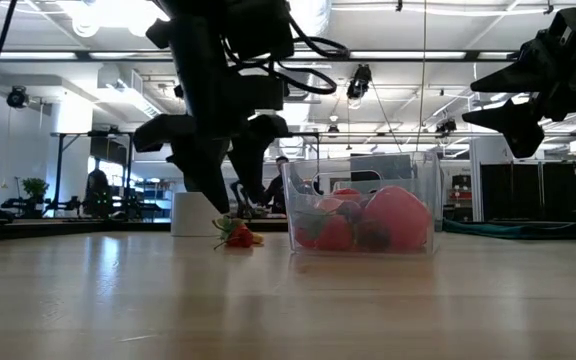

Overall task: Pick and placing Produce into tupperware
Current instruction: Put the red cherry into the container

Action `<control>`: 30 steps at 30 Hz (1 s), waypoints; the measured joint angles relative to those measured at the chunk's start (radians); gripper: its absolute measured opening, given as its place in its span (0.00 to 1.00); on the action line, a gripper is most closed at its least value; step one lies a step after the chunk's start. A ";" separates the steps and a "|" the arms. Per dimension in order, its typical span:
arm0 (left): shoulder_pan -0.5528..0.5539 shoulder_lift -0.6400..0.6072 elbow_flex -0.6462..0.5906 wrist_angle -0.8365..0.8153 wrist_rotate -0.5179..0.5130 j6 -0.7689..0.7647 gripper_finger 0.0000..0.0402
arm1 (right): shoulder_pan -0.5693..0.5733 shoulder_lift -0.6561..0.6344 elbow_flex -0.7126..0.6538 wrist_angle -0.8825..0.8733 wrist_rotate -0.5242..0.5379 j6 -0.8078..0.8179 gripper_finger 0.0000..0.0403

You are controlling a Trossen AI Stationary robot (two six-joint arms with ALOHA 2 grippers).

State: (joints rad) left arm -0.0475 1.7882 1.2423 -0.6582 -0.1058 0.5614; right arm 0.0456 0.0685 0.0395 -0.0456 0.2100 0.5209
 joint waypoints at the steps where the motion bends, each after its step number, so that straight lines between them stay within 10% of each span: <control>1: 0.001 0.002 -0.001 0.001 0.000 0.002 0.57 | 0.000 0.000 0.000 0.000 0.000 0.000 0.56; 30: 0.022 0.050 -0.014 0.061 0.003 0.160 0.40 | 0.000 0.000 0.000 0.000 0.000 0.000 0.56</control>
State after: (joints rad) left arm -0.0254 1.8381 1.2287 -0.5968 -0.1032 0.7212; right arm 0.0453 0.0685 0.0395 -0.0456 0.2100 0.5209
